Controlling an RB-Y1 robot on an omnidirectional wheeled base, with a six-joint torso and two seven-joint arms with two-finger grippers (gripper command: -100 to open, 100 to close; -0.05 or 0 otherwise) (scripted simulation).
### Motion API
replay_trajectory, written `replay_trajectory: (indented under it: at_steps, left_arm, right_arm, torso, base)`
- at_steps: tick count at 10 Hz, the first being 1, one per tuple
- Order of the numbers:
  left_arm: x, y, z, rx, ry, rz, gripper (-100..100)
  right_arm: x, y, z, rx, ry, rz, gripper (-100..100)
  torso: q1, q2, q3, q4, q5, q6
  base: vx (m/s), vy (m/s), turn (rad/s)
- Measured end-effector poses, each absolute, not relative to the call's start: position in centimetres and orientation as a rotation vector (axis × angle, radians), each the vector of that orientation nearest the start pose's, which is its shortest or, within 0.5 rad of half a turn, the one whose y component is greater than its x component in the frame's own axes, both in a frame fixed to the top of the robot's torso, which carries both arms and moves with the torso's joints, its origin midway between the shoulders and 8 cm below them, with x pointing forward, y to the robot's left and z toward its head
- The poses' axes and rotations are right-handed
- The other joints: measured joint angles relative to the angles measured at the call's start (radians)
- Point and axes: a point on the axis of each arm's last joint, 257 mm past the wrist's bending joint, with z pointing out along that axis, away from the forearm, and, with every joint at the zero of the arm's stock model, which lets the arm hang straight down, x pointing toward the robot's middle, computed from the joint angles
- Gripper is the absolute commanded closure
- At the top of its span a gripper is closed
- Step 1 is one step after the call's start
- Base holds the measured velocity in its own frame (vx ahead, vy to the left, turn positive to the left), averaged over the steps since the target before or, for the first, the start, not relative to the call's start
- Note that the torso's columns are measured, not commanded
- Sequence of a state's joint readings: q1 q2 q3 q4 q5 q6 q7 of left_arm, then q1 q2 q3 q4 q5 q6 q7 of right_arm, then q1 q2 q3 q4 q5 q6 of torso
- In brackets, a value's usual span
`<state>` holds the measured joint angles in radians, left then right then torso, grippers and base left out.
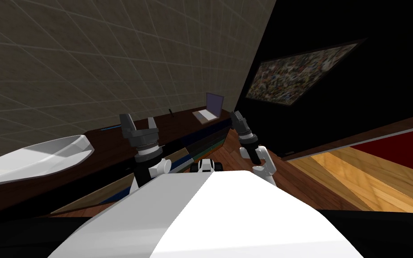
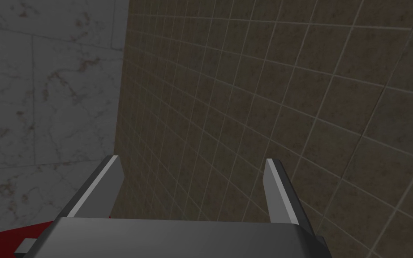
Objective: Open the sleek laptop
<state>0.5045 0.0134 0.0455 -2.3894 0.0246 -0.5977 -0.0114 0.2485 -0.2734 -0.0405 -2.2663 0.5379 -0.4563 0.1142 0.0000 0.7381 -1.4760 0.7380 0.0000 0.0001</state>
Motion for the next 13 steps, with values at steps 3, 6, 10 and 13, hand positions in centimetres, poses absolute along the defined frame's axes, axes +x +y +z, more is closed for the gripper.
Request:
replay_trajectory:
  at_steps: [3, 6, 10, 13]
  left_arm:
    - [29.8, 28.4, 8.7, -0.484, 0.471, -1.304, 0]
    - [29.8, 28.4, 8.7, -0.484, 0.471, -1.304, 0]
    - [29.8, 28.4, 8.7, -0.484, 0.471, -1.304, 0]
    - [29.8, 28.4, 8.7, -0.484, 0.471, -1.304, 0]
  right_arm:
    - [37.9, -17.8, 6.4, -0.172, 0.897, 0.736, -100]
    - [38.4, -16.9, 6.3, -0.269, 0.896, 0.639, -100]
    - [39.4, -15.7, 6.3, -0.42, 0.884, 0.484, -100]
    - [40.2, -15.1, 5.8, -0.508, 0.879, 0.384, -100]
  torso:
    - [0.0, 0.0, 0.0, 0.0, 0.0, 0.0]
    - [0.0, 0.0, 0.0, 0.0, 0.0, 0.0]
    - [0.0, 0.0, 0.0, 0.0, 0.0, 0.0]
    - [0.0, 0.0, 0.0, 0.0, 0.0, 0.0]
  base:
    - [0.008, -0.005, 0.04]
    - [0.007, -0.005, 0.024]
    - [0.006, -0.006, 0.025]
    - [0.007, -0.006, 0.041]
